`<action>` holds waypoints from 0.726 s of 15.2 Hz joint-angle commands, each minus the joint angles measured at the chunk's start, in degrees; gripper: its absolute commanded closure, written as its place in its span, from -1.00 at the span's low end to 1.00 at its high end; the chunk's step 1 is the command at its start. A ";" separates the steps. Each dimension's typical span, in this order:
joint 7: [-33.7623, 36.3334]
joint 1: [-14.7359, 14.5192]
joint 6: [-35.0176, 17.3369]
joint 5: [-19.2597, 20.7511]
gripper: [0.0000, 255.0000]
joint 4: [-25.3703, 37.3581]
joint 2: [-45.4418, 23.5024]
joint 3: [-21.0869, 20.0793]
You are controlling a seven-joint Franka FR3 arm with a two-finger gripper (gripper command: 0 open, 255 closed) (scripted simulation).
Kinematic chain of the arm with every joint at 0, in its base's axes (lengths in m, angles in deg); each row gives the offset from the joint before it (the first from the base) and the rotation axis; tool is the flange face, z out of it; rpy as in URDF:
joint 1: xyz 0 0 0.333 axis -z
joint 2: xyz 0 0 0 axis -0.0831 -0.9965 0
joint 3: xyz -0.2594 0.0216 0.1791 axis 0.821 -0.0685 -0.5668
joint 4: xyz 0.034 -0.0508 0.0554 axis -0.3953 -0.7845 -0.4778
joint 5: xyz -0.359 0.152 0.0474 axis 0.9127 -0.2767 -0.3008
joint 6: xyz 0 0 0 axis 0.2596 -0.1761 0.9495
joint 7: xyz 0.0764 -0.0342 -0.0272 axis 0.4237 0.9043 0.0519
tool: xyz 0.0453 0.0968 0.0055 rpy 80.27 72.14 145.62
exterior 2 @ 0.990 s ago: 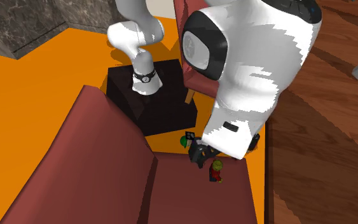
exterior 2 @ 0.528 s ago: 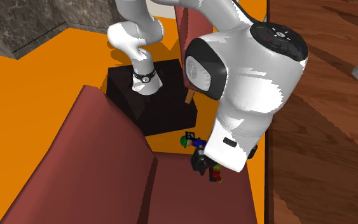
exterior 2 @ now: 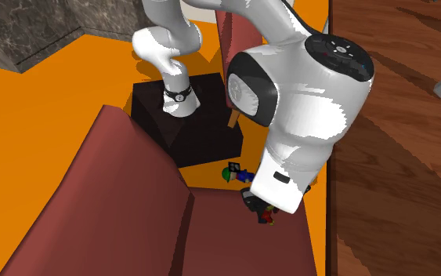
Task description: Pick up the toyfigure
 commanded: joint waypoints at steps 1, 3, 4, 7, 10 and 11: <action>0.00 0.03 0.00 0.03 1.00 -0.04 -0.04 0.05; 0.01 0.04 -0.04 0.02 1.00 -0.15 0.03 0.04; -0.03 0.04 0.10 0.03 1.00 0.16 -0.13 0.05; -0.35 0.05 2.16 -0.25 1.00 1.63 0.48 -0.04; -0.65 0.04 4.25 -0.49 1.00 3.25 0.99 -0.12; -0.75 0.04 4.96 -0.57 1.00 3.82 1.13 -0.15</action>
